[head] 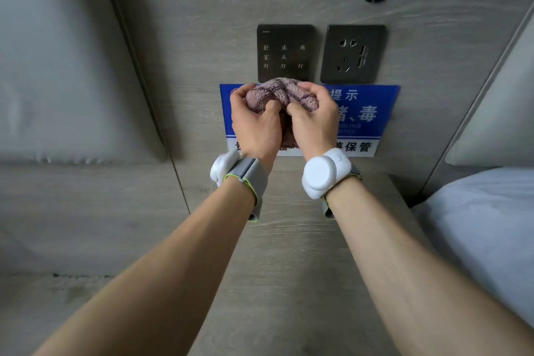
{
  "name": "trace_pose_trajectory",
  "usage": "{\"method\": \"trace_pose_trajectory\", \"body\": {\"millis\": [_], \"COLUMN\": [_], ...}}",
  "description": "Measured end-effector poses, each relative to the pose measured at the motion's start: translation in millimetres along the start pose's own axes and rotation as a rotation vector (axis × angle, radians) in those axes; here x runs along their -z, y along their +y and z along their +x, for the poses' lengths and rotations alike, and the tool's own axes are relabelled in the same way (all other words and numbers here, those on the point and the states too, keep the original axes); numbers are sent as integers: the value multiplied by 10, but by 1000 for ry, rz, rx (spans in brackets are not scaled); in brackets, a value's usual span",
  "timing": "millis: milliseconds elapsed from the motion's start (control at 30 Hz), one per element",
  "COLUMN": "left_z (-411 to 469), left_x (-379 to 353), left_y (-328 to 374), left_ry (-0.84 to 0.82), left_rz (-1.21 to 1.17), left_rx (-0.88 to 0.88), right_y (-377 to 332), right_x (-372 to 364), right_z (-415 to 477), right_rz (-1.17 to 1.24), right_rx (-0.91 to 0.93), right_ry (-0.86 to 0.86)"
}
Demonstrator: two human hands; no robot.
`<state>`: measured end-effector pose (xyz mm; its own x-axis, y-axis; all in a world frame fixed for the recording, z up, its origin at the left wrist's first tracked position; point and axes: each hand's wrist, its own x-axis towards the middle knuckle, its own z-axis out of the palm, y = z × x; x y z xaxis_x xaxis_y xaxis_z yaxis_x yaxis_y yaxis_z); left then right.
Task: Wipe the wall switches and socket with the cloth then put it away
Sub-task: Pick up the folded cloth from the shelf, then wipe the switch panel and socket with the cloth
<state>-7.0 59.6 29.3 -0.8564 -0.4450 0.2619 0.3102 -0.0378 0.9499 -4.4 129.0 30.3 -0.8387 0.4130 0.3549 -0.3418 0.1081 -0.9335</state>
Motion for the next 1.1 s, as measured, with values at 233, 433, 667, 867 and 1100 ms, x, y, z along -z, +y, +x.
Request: {"method": "trace_pose_trajectory", "body": {"millis": [233,433,667,867,1100], "left_z": [135,257,340,347,389], "left_x": [-98,-153,-252,-208,-135], "left_y": [-68,-145,-107,-176,-287], "left_ry": [14,30,34,-20,-25], "left_rz": [-150,-266,-343,-452,-374], "left_rx": [-62,-115,-142,-167,-283], "right_y": [-10,58,77,150,270], "right_x": [-91,-177,-293,-313,-296], "right_z": [139,201,316,292,278], "right_rz": [144,295,370,432,352], "right_rx": [8,40,141,178,266], "right_ry": [77,52,126,105,116]}}
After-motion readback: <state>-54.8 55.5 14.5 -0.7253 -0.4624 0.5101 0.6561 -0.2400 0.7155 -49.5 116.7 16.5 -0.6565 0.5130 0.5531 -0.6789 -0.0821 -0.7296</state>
